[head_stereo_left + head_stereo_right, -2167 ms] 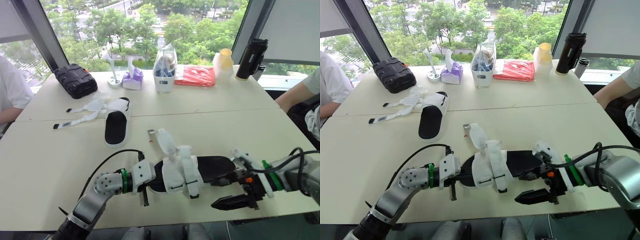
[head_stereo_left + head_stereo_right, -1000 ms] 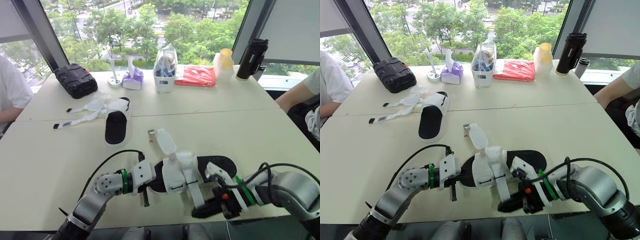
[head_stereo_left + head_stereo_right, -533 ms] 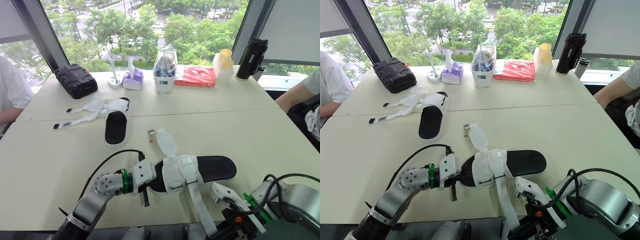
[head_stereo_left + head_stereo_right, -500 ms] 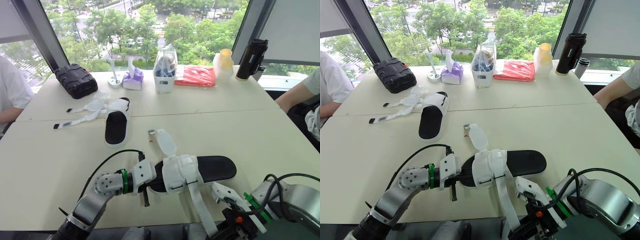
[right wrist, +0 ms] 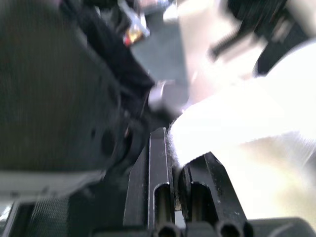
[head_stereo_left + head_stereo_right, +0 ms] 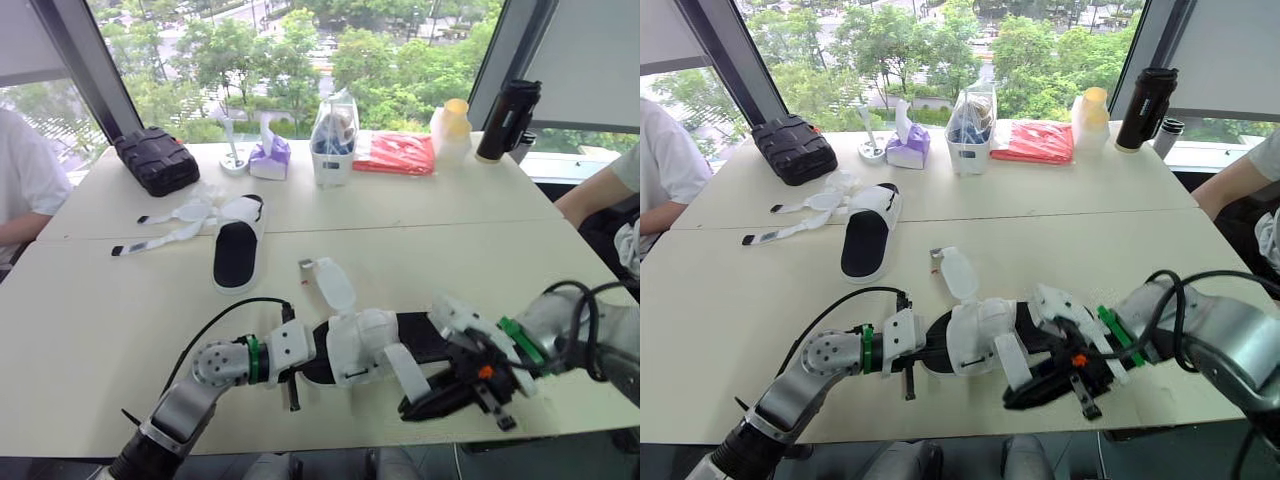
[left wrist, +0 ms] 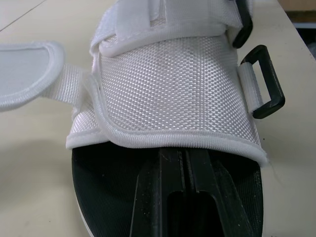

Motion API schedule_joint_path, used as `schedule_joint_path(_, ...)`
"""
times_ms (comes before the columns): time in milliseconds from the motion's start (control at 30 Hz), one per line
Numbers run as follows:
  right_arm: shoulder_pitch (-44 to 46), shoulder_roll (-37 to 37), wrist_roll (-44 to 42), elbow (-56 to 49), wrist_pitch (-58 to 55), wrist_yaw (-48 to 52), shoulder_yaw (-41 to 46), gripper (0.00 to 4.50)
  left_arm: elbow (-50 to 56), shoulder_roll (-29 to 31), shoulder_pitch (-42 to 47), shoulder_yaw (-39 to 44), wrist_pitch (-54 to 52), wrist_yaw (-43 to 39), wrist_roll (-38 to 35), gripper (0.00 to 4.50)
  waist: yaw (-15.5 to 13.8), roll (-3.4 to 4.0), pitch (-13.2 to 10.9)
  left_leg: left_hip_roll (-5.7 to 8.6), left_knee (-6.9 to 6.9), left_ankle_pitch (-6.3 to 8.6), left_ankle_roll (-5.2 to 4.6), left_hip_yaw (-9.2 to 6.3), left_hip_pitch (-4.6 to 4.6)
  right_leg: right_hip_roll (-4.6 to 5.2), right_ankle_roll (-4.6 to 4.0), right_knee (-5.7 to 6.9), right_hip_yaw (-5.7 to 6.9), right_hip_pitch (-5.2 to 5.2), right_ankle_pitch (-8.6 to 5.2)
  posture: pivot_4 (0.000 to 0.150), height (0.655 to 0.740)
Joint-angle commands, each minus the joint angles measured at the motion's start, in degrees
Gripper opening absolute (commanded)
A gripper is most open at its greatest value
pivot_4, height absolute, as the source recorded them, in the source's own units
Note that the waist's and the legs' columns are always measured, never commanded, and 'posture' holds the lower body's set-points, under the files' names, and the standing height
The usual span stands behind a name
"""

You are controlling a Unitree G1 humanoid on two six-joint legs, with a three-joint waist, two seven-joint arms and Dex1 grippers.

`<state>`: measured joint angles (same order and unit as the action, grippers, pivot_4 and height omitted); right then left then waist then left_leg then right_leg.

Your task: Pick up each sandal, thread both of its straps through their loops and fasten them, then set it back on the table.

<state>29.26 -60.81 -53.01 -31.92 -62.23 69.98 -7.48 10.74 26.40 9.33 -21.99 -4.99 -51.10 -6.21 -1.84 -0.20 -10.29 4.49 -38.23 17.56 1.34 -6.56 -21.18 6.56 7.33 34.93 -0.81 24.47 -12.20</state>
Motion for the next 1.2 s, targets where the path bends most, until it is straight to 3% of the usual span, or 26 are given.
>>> schedule_joint_path(33,4.9,2.9,3.1,4.4,0.8,-0.2,-3.3,0.07,-2.9,0.2,-0.9,-2.2,-0.5,0.0,2.5,0.00,-0.5,-0.01,0.0,0.00,0.00,0.00,0.00,-0.01,0.00,0.00,0.00,0.00,0.01,0.00,0.00,0.150,0.7400)
schedule_joint_path(333,5.1,8.4,11.4,12.7,4.1,-1.2,-9.3,0.07,-2.7,0.3,-1.3,-2.1,-0.2,0.4,2.6,0.00,-0.4,-0.03,0.0,0.06,0.00,0.00,0.00,-0.04,-0.06,0.05,0.00,0.01,0.06,0.06,0.01,0.150,0.7400)
schedule_joint_path(433,5.3,11.8,12.1,16.8,3.6,-4.1,-7.9,1.06,-2.5,0.3,-1.4,-2.1,-0.2,0.6,2.7,0.00,-0.3,-0.04,0.0,0.03,0.00,-0.01,0.01,-0.04,0.01,0.02,0.00,0.03,0.05,0.02,0.01,0.150,0.7400)
schedule_joint_path(600,7.5,19.2,11.0,21.8,0.6,-10.8,-3.5,3.66,-2.4,0.3,-1.4,-2.0,-0.2,0.8,2.7,0.00,-0.3,-0.09,0.1,0.02,0.00,-0.01,0.02,-0.05,0.07,0.01,-0.01,0.06,0.03,-0.02,0.02,0.150,0.7400)
schedule_joint_path(667,8.7,22.9,12.1,24.5,0.6,-14.7,-1.9,4.47,-2.4,0.2,-1.3,-2.0,-0.3,1.0,2.7,0.00,-0.3,-0.08,0.1,0.02,0.00,-0.03,0.05,-0.02,0.12,0.01,-0.07,0.09,-0.03,-0.03,0.06,0.150,0.7400)
schedule_joint_path(933,11.3,26.7,18.0,31.0,4.0,-19.1,-1.7,4.47,-2.2,0.3,-1.2,-1.9,-0.4,1.1,2.6,0.00,-0.3,-0.09,0.2,0.08,0.03,-0.02,0.02,-0.06,0.05,-0.01,-0.09,0.09,-0.02,0.03,0.07,0.150,0.7400)
schedule_joint_path(1200,20.2,27.5,21.9,41.1,7.3,-19.2,0.4,4.47,-2.5,0.2,-0.6,-1.8,-0.5,1.0,2.5,0.00,-0.1,-0.08,0.2,0.07,0.03,-0.04,0.04,-0.06,0.06,-0.02,-0.09,0.10,-0.01,0.03,0.07,0.150,0.7400)
